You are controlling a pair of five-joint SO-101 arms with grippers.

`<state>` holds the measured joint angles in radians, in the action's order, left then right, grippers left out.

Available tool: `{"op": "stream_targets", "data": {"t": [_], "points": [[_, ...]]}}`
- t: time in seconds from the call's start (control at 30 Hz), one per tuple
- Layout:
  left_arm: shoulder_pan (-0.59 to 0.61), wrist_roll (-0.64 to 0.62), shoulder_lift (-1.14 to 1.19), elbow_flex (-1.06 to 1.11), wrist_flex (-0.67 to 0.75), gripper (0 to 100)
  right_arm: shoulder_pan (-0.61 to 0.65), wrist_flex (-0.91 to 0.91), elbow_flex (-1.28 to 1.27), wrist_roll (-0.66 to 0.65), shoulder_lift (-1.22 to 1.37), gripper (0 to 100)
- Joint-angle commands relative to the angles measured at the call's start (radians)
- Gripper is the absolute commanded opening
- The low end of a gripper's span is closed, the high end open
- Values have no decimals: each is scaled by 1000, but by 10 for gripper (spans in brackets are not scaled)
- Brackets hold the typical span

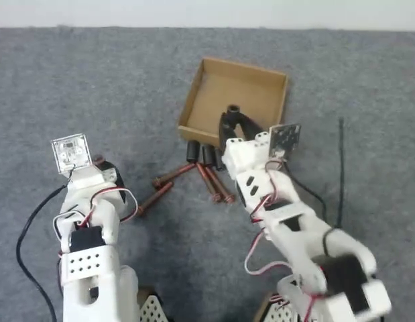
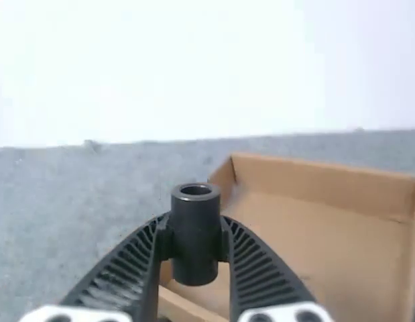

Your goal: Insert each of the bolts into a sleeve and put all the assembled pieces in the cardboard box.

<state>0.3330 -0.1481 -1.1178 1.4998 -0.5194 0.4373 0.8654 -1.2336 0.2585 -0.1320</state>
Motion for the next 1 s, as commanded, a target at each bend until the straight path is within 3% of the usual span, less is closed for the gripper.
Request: {"op": "stream_targets", "data": {"t": [0.0,0.1,0.27,0.57,0.97], "points": [[-6,-5,-43,-18,35,12,21,265,63,11,108,7],[-5,-5,-43,-18,37,12,21,404,49,-9,203,7],[-5,-5,-43,-16,37,12,42,598,-69,-169,260,7],[-5,-5,-43,-16,37,12,127,834,-330,-189,262,7],[-28,-11,-43,-99,158,12,137,878,-428,-189,268,7]]}}
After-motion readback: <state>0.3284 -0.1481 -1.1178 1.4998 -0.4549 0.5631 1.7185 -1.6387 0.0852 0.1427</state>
